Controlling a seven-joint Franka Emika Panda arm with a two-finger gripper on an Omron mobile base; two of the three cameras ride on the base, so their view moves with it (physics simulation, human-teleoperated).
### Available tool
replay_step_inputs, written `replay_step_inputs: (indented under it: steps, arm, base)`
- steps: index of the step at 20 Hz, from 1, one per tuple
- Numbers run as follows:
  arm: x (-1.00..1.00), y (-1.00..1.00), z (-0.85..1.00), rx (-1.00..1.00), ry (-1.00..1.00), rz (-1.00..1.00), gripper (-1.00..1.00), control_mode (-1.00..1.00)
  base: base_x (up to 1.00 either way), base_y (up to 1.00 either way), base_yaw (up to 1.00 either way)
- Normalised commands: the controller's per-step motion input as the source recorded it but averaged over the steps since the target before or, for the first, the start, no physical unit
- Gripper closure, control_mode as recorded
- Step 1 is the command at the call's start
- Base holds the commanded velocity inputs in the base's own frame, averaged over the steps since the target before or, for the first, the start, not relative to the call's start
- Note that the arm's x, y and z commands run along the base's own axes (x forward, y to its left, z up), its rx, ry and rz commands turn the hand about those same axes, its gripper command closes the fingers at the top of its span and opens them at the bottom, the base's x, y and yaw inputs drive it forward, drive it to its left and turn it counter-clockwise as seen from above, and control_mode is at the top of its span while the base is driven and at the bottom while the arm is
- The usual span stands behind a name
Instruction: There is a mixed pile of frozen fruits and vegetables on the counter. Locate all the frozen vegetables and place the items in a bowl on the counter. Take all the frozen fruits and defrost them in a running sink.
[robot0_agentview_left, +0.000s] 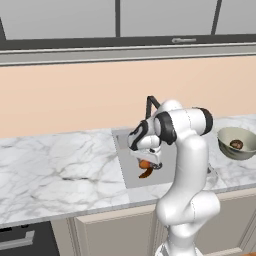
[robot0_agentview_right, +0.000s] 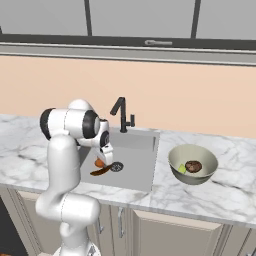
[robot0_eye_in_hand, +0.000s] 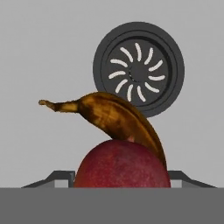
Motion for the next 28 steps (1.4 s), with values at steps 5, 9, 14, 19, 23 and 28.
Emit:
replay_step_inputs:
  steps: [5, 9, 14, 19, 23, 28]
  arm:
    - [0.05, -0.03, -0.23, 0.00, 0.05, 0.00, -1.00, -1.00]
    - [0.01, -0.07, -0.13, 0.00, 0.04, 0.00, -1.00, -1.00]
    - [-0.02, -0.02, 0.14, -0.02, 0.00, -0.03, -1.00, -1.00]
    - [-0.06, 0.01, 0.21, -0.05, 0.00, -0.05, -1.00, -1.00]
    - [-0.09, 0.00, 0.21, -0.02, 0.00, -0.04, -1.00, -1.00]
    - [-0.15, 0.09, 0.28, -0.01, 0.00, -0.06, -1.00, -1.00]
  base:
    - [0.00, 0.00, 0.00]
    - [0.00, 0.00, 0.00]
    - [0.00, 0.00, 0.00]
    - [0.00, 0.00, 0.00]
    - [0.00, 0.00, 0.00]
    - [0.00, 0.00, 0.00]
